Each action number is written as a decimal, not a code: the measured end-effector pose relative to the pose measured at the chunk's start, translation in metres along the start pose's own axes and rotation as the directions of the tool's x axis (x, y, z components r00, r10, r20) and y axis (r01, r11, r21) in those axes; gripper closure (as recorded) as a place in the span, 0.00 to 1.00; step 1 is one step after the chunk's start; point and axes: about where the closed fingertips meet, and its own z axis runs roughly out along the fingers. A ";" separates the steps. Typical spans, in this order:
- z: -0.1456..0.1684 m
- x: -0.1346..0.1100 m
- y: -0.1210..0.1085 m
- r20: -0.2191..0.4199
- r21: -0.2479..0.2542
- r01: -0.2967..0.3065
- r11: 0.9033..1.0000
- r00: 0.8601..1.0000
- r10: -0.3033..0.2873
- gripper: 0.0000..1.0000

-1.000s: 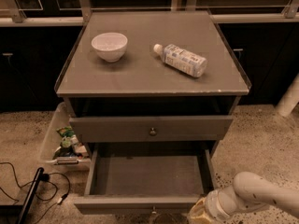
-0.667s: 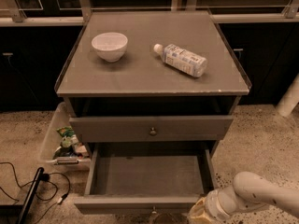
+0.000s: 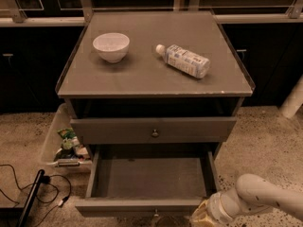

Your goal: Close middle drawer

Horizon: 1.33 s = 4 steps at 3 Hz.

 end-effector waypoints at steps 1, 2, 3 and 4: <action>0.000 0.000 0.000 0.000 0.000 0.001 1.000 1.000 -0.001 0.12; 0.001 -0.002 -0.002 0.007 0.007 0.015 1.000 1.000 -0.015 0.00; -0.002 -0.022 -0.034 0.034 0.059 0.101 0.993 0.994 -0.103 0.19; -0.003 -0.045 -0.074 0.034 0.113 0.200 0.973 0.978 -0.205 0.42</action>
Offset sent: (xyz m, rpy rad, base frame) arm 0.0485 0.0059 0.0075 0.0407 -0.1645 0.0645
